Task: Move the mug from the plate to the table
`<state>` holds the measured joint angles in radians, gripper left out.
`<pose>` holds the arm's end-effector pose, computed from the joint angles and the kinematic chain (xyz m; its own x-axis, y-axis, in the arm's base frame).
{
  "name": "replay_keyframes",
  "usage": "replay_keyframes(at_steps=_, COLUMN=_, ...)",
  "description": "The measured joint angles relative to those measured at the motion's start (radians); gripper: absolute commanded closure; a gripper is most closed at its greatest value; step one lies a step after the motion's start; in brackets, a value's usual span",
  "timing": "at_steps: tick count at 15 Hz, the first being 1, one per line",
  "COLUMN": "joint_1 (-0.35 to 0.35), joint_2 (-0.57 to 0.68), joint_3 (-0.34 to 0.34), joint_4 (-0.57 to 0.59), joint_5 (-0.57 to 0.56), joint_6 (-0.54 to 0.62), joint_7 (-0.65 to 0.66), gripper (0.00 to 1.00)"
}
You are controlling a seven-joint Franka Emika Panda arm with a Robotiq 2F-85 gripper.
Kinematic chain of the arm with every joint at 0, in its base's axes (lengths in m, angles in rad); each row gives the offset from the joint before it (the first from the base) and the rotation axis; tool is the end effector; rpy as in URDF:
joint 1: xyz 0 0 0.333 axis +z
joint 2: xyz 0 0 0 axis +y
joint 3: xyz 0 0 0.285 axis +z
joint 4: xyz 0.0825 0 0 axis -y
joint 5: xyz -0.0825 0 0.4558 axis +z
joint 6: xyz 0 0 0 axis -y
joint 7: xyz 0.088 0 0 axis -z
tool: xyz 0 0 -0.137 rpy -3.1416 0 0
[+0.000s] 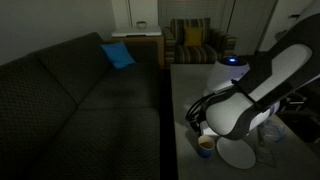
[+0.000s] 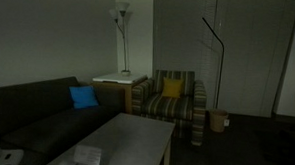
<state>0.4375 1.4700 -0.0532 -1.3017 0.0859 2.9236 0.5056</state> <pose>0.5969 0.2367 -0.2366 0.9773 -0.1537 0.1456 -0.1470 -0.9876 -0.0558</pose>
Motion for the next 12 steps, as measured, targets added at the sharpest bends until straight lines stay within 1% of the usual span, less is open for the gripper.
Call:
replay_keyframes(at_steps=7, joint_1=-0.003, joint_2=0.000, joint_3=0.003, joint_4=0.000, joint_5=0.000, joint_6=-0.002, joint_7=-0.008, gripper=0.97)
replay_keyframes(at_steps=8, joint_1=-0.003, joint_2=0.000, joint_3=0.003, joint_4=0.000, joint_5=0.000, joint_6=-0.002, joint_7=-0.008, gripper=0.93)
replay_keyframes(at_steps=10, joint_1=-0.003, joint_2=0.000, joint_3=0.003, joint_4=0.000, joint_5=0.000, joint_6=-0.002, joint_7=-0.008, gripper=0.76)
replay_keyframes(at_steps=12, joint_1=-0.003, joint_2=0.001, joint_3=0.002, joint_4=0.000, joint_5=0.000, joint_6=-0.004, joint_7=-0.008, gripper=0.73)
